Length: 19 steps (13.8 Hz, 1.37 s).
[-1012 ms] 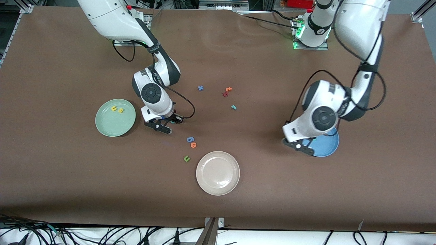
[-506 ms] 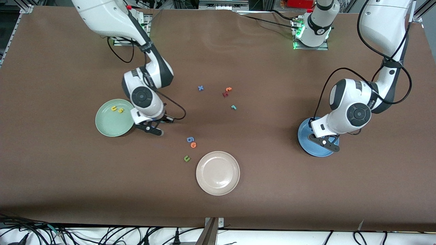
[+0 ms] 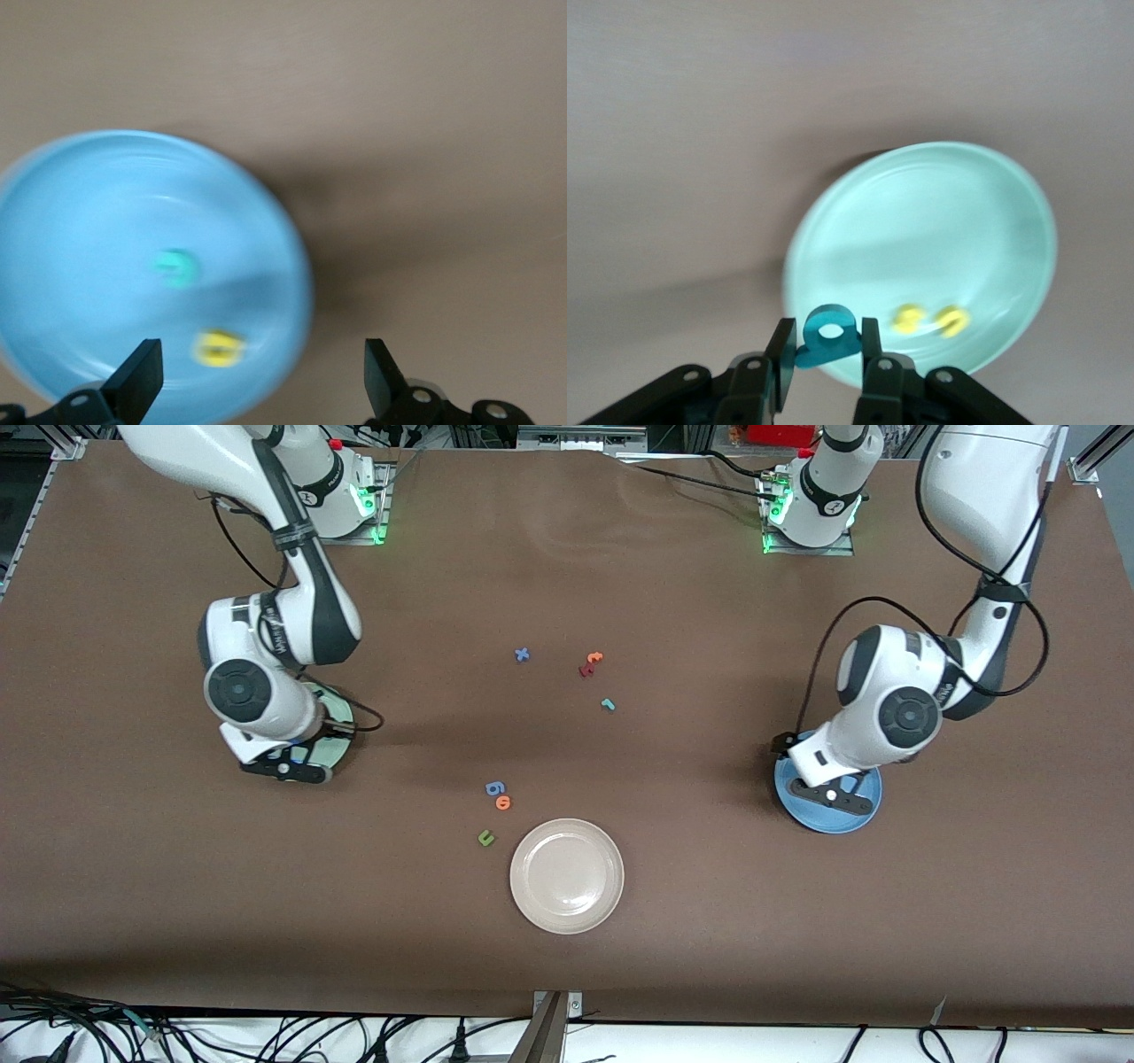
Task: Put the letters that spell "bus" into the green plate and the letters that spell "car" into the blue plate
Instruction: 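Release the yellow a on the blue plate while the right gripper carries b, then drop the teal b on the green plate while the left gripper grasps teal letter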
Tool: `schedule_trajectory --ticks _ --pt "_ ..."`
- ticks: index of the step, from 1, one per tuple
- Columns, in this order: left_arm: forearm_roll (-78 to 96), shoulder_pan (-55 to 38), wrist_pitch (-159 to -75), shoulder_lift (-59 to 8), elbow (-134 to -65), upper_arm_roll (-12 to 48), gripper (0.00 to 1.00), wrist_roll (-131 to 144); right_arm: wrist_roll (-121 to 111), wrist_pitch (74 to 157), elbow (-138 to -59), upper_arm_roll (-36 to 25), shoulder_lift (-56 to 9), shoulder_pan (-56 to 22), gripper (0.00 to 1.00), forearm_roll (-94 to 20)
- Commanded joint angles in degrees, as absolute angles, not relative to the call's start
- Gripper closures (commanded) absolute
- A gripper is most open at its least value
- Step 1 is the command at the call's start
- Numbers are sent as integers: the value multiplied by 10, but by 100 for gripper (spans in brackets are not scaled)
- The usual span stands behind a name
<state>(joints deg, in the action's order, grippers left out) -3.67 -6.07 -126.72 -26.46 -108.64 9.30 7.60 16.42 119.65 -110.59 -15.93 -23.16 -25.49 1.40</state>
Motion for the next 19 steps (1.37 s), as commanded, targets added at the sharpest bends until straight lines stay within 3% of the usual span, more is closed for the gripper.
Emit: schedule_trajectory --ticks 1,5,8,9,10,11,14,16,17,18,19 --pt "-47 -94 -1259 -261 -1085 170 0 303 98 1219 -1132 -173 -239 -232 98 11" --pt "-43 -200 -1263 -298 -1045 174 0 486 71 1328 -1193 -172 -256 -216 98 7" --pt "-43 -222 -1311 -329 -1049 174 0 532 69 1337 -1196 -171 -265 -215 93 7" --pt "-45 -234 -1320 -338 -1049 174 0 563 70 1336 -1196 -171 -265 -215 71 7" --pt "-50 -242 -1326 -347 -1045 174 1 588 70 1336 -1196 -171 -265 -215 7 7" --pt "-51 -244 -1339 -355 -1045 174 3 595 69 1333 -1194 -171 -264 -215 1 7" --pt "-51 -277 -1375 -374 -1045 172 4 637 69 1303 -1180 -171 -242 -216 0 7" --pt "-51 -280 -1389 -381 -1047 171 9 640 69 1220 -1135 -170 -219 -216 0 7" --pt "-53 -282 -1397 -381 -1050 171 13 639 69 1165 -1101 -171 -214 -216 0 6" --pt "-61 -282 -1397 -384 -1051 171 25 639 69 1106 -1059 -172 -213 -216 0 -2" --pt "-74 -280 -1397 -385 -1051 171 30 640 69 1044 -1015 -174 -213 -215 0 -15"
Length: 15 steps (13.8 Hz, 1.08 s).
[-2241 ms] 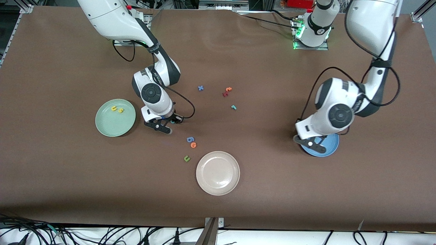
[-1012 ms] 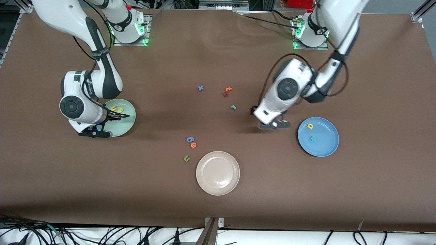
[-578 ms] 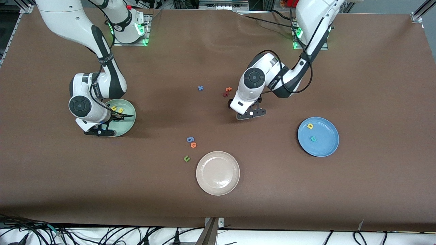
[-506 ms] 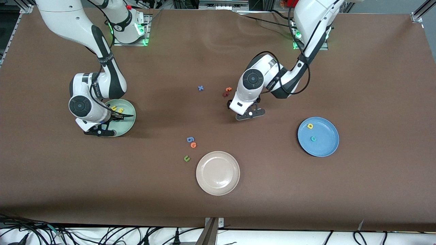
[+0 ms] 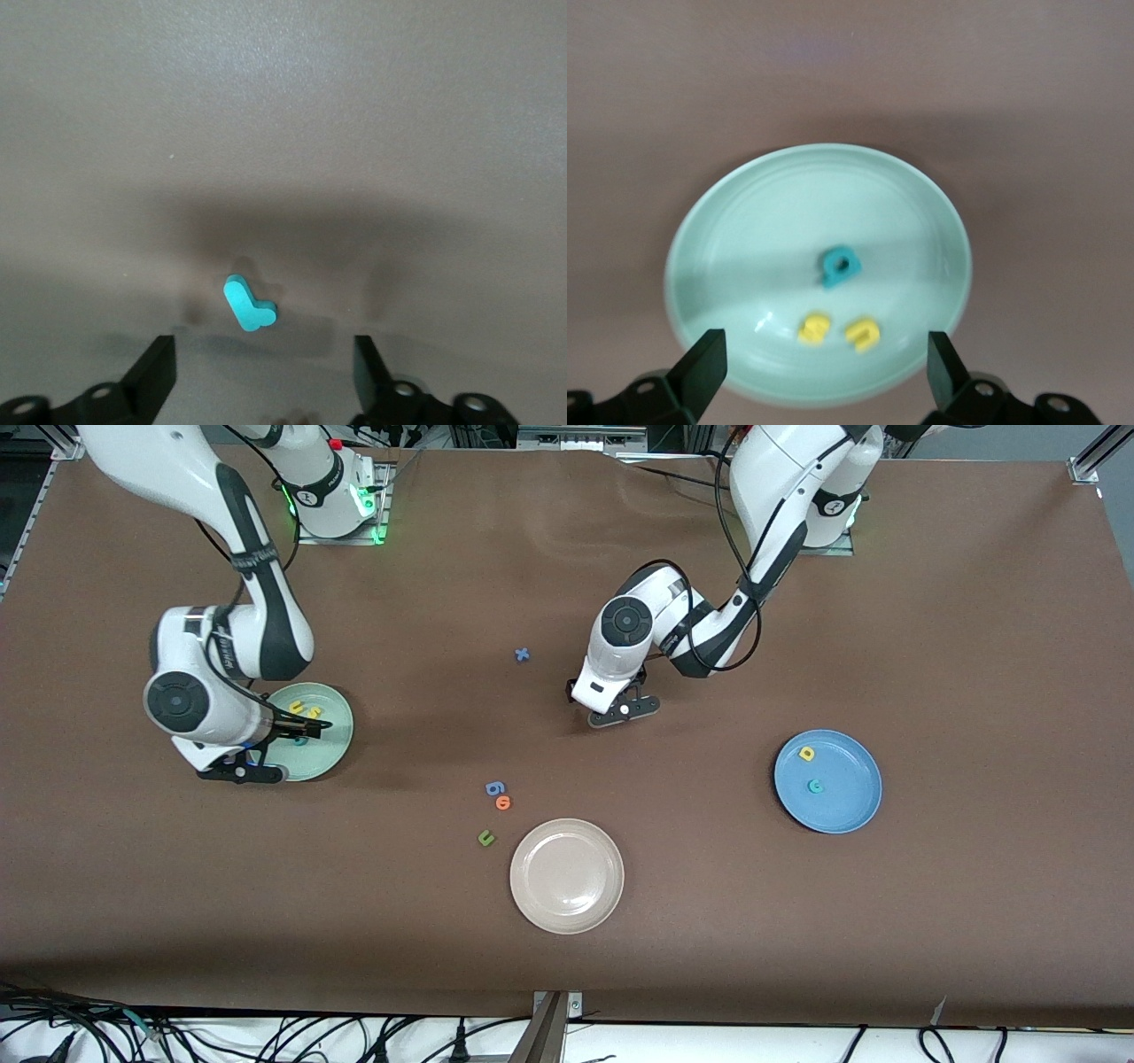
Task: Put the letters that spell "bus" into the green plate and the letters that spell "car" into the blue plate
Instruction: 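Drop the teal b on the green plate while the left gripper grasps teal letter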
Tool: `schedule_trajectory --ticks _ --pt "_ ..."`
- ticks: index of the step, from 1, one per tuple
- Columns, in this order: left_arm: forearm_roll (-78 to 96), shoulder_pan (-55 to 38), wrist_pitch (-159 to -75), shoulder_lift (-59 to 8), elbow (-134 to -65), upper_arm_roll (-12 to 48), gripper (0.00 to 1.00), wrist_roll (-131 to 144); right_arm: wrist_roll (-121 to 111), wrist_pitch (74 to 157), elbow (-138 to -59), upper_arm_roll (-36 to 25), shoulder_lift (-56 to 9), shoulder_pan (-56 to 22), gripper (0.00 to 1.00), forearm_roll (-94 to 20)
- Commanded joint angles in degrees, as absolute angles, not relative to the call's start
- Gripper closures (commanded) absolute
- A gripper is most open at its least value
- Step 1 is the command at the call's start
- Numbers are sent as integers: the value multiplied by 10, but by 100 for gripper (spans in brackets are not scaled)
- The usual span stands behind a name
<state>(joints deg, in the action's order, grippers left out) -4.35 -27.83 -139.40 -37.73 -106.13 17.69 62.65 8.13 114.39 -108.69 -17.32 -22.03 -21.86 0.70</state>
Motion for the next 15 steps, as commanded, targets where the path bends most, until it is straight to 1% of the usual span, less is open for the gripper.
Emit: schedule_trajectory --ticks 1,2,5,8,10,12,14,15 --pt "-77 -280 -1397 -385 -1052 171 33 640 69 989 -969 -176 -214 -213 0 -23" --pt "-77 -279 -1397 -385 -1051 171 34 640 69 946 -932 -178 -214 -210 0 -24" --pt "-78 -279 -1397 -385 -1051 171 44 639 70 850 -835 -201 -213 -210 0 -39" --pt "-78 -277 -1397 -385 -1052 171 61 639 75 782 -743 -221 -213 -210 0 -52" --pt "-78 -277 -1397 -385 -1052 171 70 639 69 761 -725 -221 -213 -211 0 -52" --pt "-78 -276 -1397 -384 -1053 171 77 639 69 761 -725 -220 -212 -212 0 -51" --pt "-78 -277 -1397 -384 -1054 171 80 640 69 766 -726 -220 -209 -211 0 -53" --pt "-78 -277 -1397 -382 -1055 171 85 640 69 768 -726 -217 -209 -212 0 -52"
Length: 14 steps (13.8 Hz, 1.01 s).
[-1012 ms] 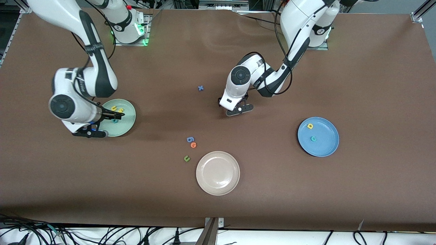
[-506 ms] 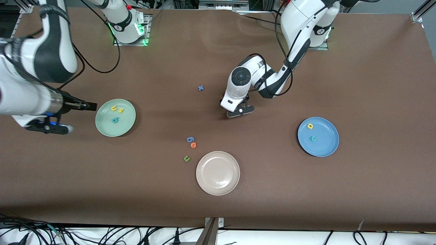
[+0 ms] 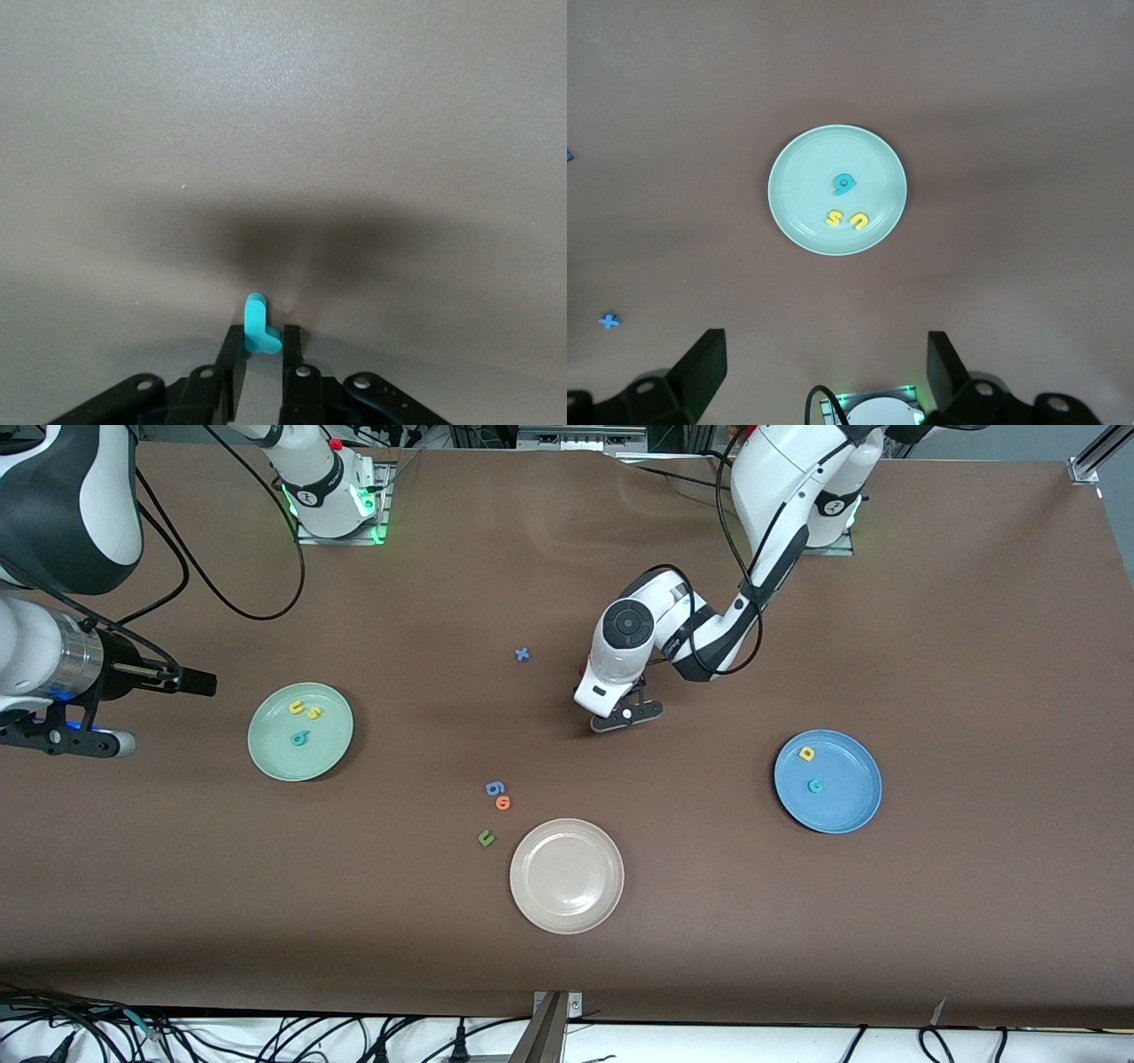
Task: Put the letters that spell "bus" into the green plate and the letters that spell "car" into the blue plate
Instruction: 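Carry the teal letter to the blue plate with the left gripper and release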
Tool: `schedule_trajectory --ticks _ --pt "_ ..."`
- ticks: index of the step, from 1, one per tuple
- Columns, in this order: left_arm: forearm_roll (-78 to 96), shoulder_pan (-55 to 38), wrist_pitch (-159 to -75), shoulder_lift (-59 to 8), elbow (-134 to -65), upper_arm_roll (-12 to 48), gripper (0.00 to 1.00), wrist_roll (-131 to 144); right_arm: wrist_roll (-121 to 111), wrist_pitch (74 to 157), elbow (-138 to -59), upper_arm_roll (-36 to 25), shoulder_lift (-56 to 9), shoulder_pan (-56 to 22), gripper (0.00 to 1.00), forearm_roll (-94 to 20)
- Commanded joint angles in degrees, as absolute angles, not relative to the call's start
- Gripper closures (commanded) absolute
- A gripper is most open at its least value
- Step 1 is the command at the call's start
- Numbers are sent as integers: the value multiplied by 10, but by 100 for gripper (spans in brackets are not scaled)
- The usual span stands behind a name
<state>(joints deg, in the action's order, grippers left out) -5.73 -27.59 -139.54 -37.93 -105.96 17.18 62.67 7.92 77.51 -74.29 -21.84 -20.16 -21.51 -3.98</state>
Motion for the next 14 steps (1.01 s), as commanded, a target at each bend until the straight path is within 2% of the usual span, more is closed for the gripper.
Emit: schedule_trajectory --ticks 1,4,5,8,10,12,14 --pt "-78 -277 -1397 -382 -1055 171 88 640 69 772 -726 -217 -209 -212 0 -53" --pt "-78 -276 -1396 -381 -1055 171 92 638 69 790 -726 -201 -209 -201 0 -53" --pt "-78 -273 -1392 -380 -1053 171 95 635 74 788 -726 -166 -209 -176 0 -47" --pt "-78 -261 -1360 -365 -1045 171 96 604 74 790 -726 -76 -200 -97 0 -17" --pt "-78 -230 -1312 -340 -1042 171 97 537 75 797 -732 -15 -192 -52 0 9" --pt "-78 -193 -1261 -317 -1037 170 98 434 76 815 -750 2 -179 -44 0 27" --pt "-79 -136 -1247 -306 -1038 170 98 332 76 860 -803 19 -150 -24 0 26"
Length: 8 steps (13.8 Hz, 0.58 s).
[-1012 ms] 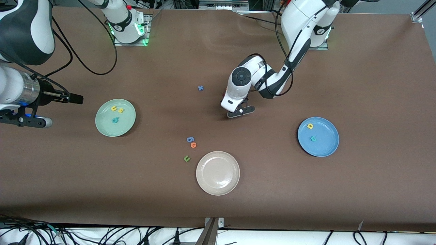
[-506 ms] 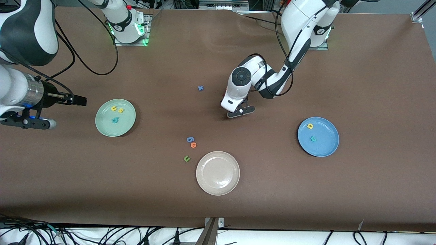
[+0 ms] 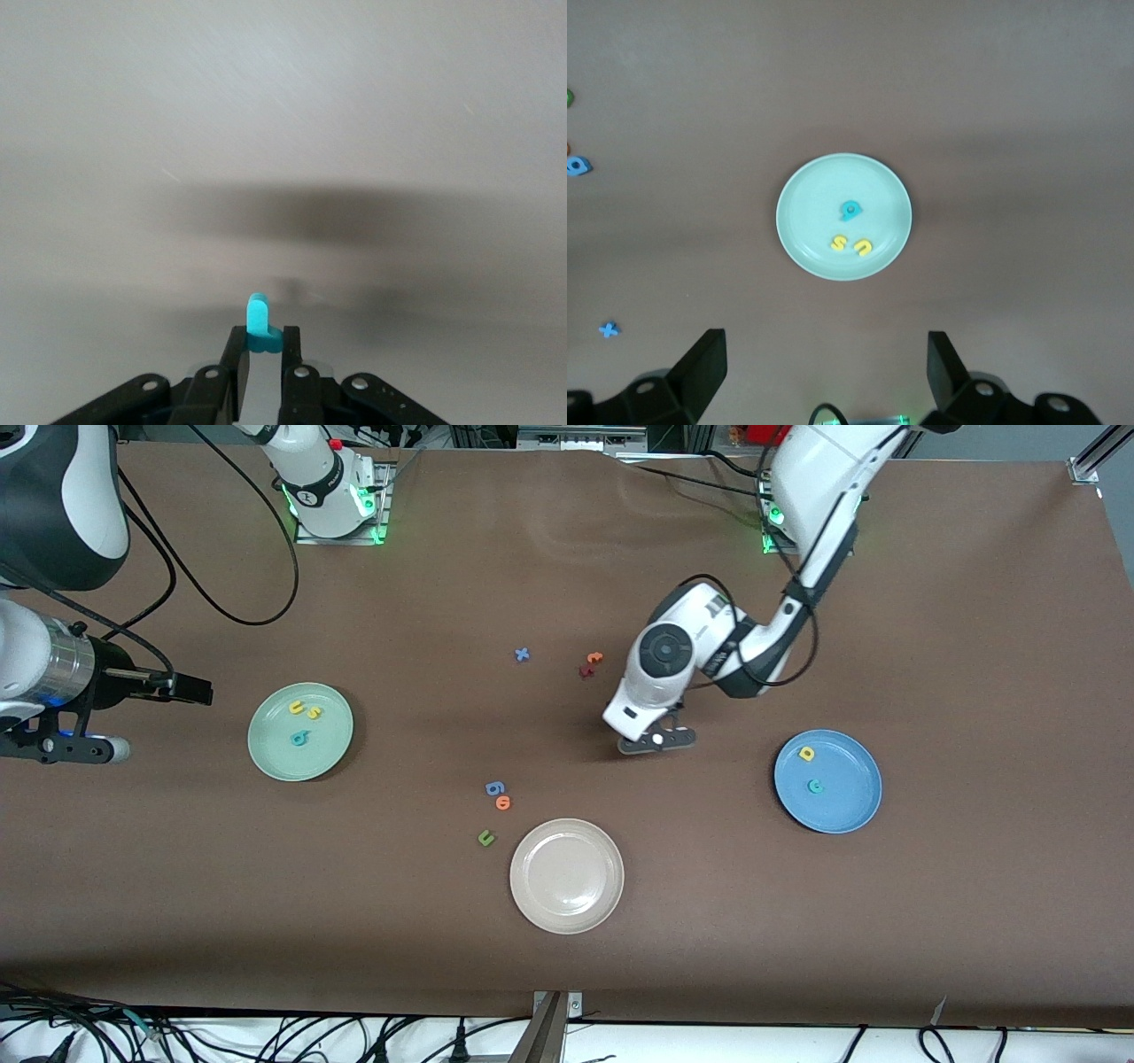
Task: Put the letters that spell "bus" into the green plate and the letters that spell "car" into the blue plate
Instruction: 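Carry the teal letter to the blue plate with the left gripper and release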
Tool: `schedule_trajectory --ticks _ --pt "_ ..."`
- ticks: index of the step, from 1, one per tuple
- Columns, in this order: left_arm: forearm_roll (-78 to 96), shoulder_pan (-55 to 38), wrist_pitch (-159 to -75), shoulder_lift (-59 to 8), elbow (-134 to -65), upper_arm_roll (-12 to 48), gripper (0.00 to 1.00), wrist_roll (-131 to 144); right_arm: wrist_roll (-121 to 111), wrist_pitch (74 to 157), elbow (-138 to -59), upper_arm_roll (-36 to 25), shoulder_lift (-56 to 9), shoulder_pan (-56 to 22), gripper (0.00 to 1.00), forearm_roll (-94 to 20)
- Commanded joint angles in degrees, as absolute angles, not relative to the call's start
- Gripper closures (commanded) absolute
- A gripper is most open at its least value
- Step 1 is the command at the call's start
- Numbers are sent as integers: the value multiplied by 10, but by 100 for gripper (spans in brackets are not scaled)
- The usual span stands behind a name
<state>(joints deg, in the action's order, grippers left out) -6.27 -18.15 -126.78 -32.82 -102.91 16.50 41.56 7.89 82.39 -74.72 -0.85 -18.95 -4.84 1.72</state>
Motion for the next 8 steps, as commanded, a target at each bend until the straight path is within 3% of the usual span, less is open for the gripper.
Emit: schedule_trajectory --ticks 1,8 --pt "-80 -113 -1246 -298 -1043 170 98 288 76 867 -809 38 -148 -5 0 26" --pt "-134 21 -1213 -287 -1040 170 98 84 77 873 -805 44 -149 -1 0 27"
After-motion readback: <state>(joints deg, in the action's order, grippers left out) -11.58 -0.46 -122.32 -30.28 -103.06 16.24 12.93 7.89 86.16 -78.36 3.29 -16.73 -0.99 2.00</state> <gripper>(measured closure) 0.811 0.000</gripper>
